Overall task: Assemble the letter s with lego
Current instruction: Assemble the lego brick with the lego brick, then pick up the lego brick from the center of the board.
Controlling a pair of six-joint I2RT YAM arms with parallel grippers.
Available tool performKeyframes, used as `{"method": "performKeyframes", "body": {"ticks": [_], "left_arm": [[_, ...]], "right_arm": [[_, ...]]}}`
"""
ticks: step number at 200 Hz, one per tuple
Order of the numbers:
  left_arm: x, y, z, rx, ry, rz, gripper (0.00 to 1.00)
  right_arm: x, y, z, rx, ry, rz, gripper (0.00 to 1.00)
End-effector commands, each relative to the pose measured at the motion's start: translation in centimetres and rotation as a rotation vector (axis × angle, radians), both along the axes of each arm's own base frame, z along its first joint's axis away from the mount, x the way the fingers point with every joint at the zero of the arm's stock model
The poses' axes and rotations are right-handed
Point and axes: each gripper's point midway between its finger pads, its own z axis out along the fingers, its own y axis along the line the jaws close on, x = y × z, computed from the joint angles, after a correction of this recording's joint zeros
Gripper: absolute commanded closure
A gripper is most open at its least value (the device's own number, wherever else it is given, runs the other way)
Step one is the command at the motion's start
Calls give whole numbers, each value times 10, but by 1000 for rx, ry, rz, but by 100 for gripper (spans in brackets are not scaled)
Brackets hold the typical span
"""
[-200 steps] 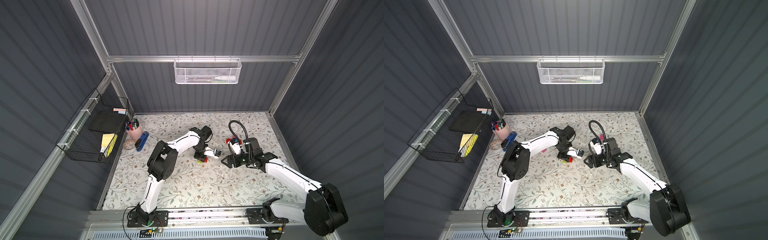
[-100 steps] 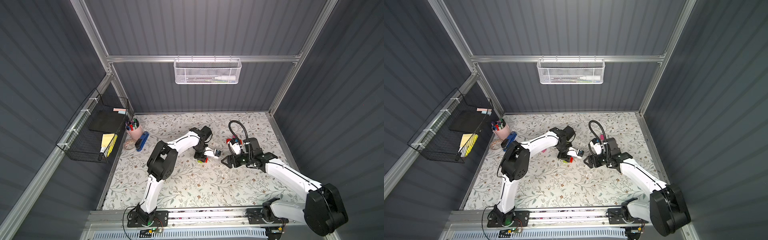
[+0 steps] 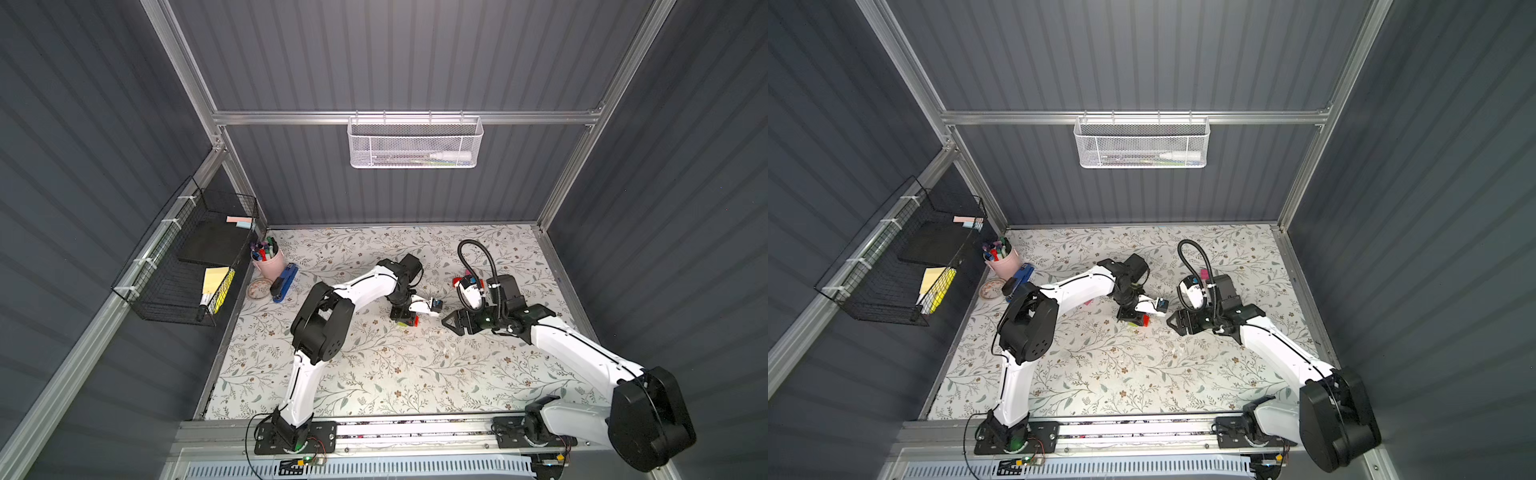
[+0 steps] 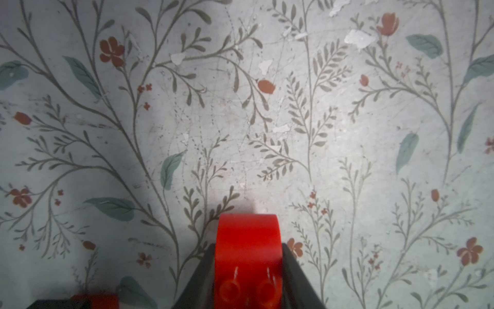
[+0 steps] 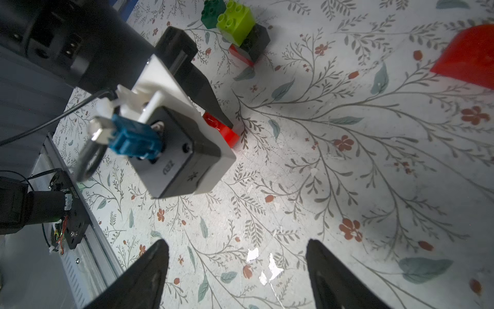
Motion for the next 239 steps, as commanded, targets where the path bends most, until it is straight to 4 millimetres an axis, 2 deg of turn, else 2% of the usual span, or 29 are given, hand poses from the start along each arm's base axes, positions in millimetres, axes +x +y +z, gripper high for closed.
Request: {"method": "performKeyframes", "body": {"ticks": [1,57,106,144,170,201,239], "left_arm": [[-15,10,-24,45,77,13,69],[-1,-4,9,-37,22,45,54],[2,-4,14,-45,34,83,48],[5,-3,21,-43,16,76,38],[15,0,16,-6,-19,85,38],[22,-1,13,8,-37,89,47],[20,3,7,37,-22,91,46]], "right_arm": [[3,2,10,14,-26,9,17],[2,3,17,17,-35,22,17],[1,2,16,10,-27,20,17],[1,1,15,8,-27,20,17],[1,2,16,11,-28,21,17],[1,1,15,8,-24,20,17],[1,1,15,6,-24,20,17]]}}
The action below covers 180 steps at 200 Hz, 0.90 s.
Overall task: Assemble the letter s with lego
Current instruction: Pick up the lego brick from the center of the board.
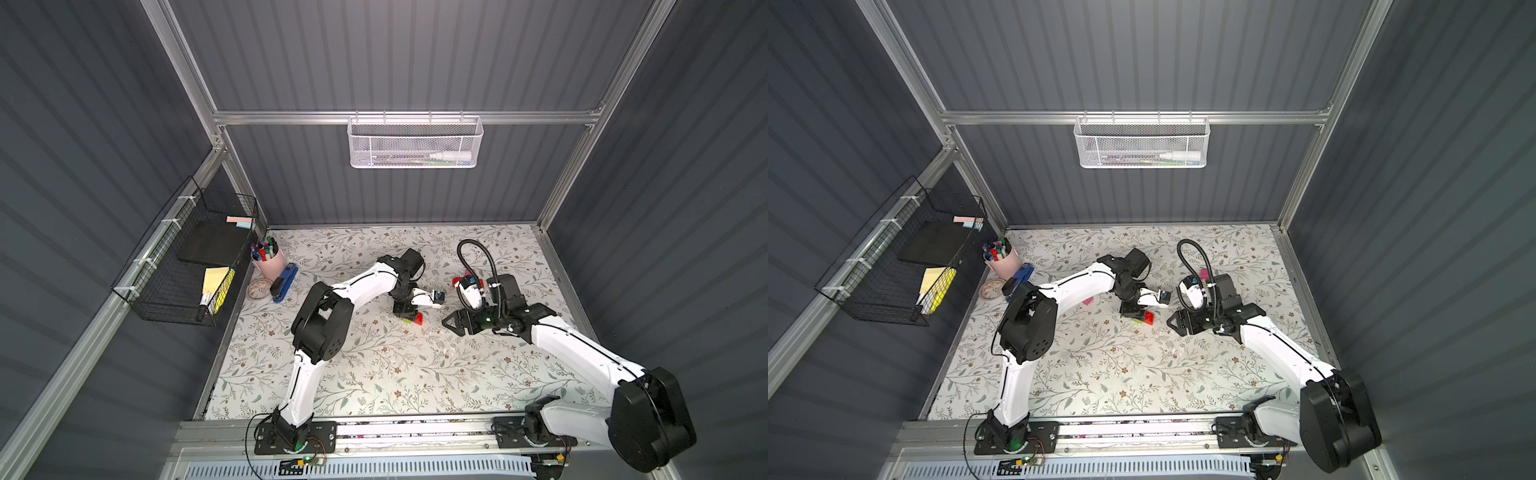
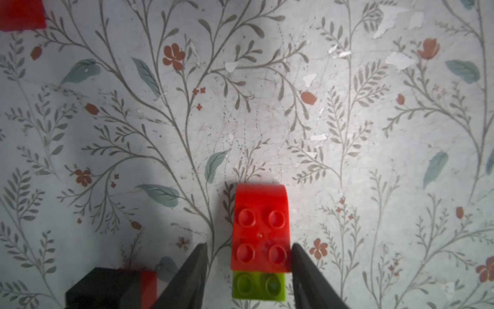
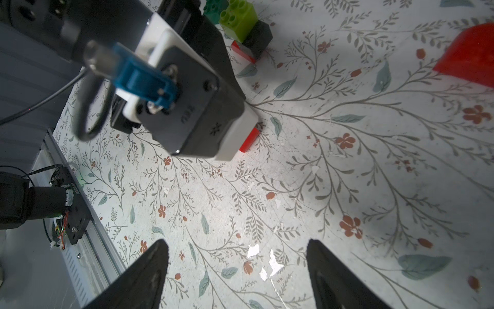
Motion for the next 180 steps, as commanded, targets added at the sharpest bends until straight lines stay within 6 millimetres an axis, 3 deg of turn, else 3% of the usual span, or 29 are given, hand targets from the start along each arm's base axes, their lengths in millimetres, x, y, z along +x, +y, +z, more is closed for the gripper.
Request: {"method": "performKeyframes", "body": {"ticks": [1,85,149,180], "left_arm": [[-2,8,-8,36,36,10,46],[-4,11,-21,62,62,15,46],[-3,13,-23,76,67,19,62],[-4,7,-14,41,71,20,71]], "right_arm": [[3,1,13,13,-29,8,17],[4,4,16,24,-30,18,17],[4,3,14,21,-26,17,17],[4,3,14,23,-25,18,17]]}}
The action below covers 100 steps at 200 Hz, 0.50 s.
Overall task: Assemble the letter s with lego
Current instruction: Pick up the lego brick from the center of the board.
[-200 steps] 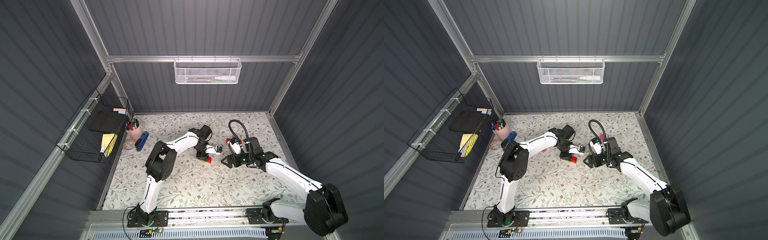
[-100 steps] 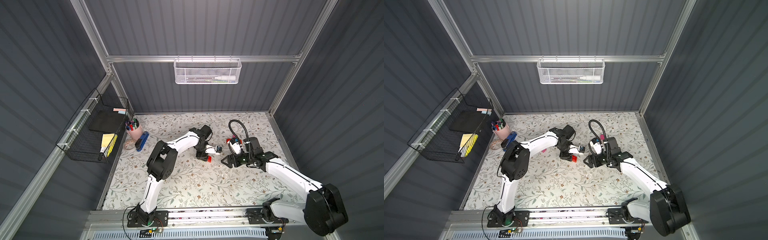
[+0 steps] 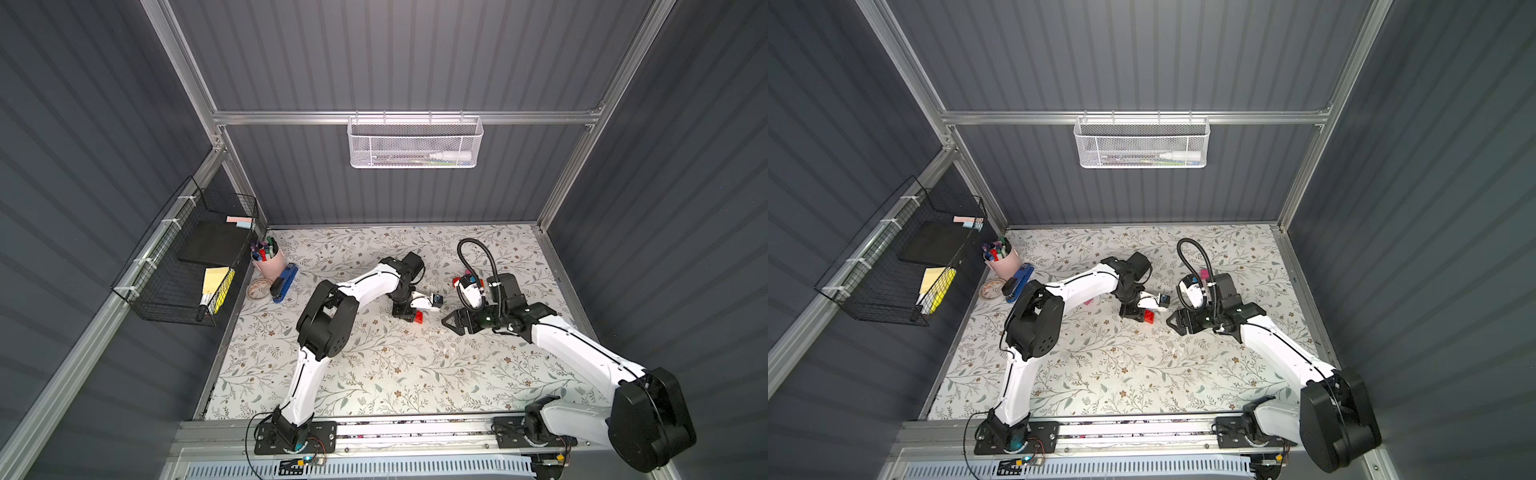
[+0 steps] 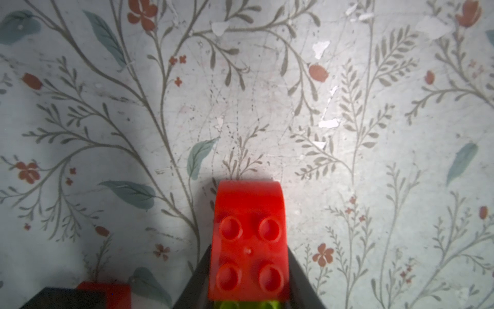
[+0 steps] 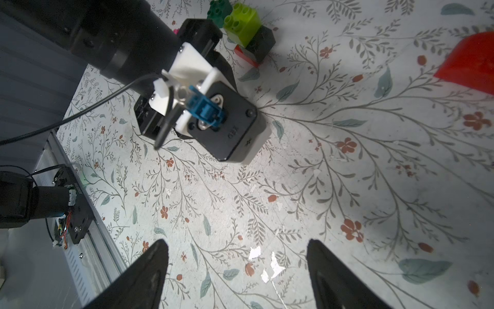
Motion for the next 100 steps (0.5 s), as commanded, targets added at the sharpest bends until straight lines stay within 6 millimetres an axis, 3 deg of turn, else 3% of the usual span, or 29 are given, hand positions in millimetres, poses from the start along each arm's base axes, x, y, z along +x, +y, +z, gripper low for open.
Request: {"method": "performKeyframes", "body": {"ticks": [1,39,100], "left_arm": [[-1,1,7,-12,26,9,71],[1,0,22,-61,34,37,76],[11,5,77,-270,12,92,76]], "right_arm": [[3,2,10,15,-18,11,17],[4,4,13,31,-18,7,17],[24,4,32,170,-10,-94,13]]}}
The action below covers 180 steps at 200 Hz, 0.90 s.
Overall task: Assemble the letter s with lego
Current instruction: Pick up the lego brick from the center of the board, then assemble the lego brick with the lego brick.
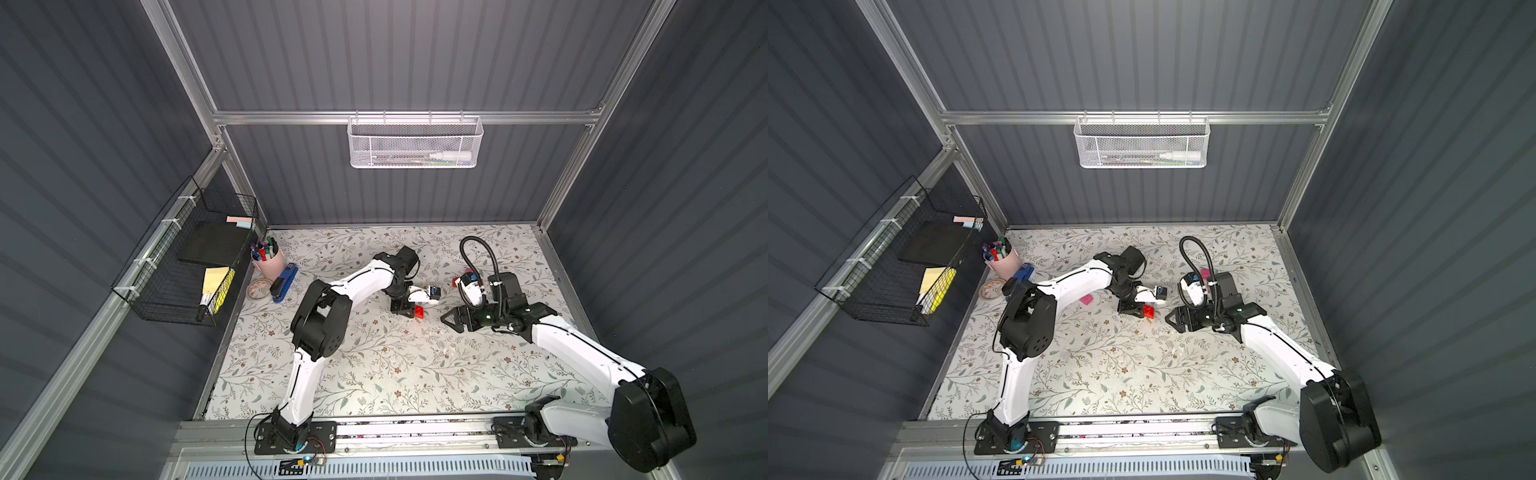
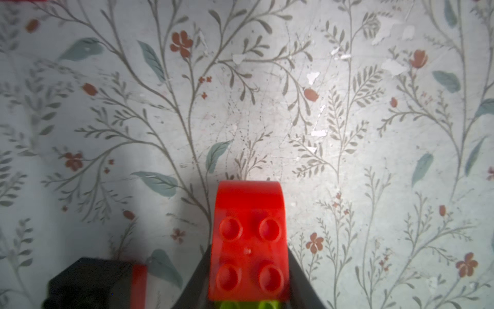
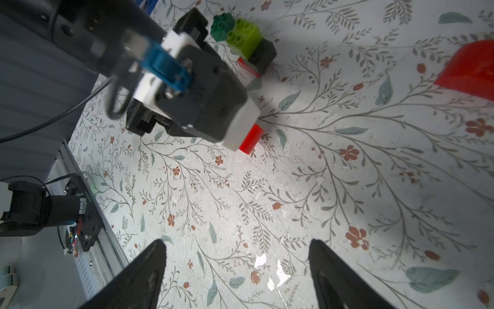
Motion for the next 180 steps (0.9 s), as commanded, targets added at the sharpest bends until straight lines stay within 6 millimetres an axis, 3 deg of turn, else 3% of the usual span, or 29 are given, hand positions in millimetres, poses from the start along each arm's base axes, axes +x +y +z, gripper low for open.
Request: {"method": "performKeyframes", "body": {"ticks": [1,37,69,103,143,180], "left_arm": [[-1,-1,45,-145,-9,28,76],[13,11,67,-253,-37,65,74],[26,15,75,-337,-49,73,73],[46,24,77,-398,-44,95,74],[57,29,71,-448,-26,97,73],[64,29,67,-478,-3,92,73]], "right_arm": [[16,3,24,111,-15,-53,13],[31,4,29,230,47,-109,12],[44,11,19,289,147,-159,12],[58,22,3,378,257,-196,14],[80,38,-20,479,369,-235,16],[106,65,-38,593,452,-246,20]]}}
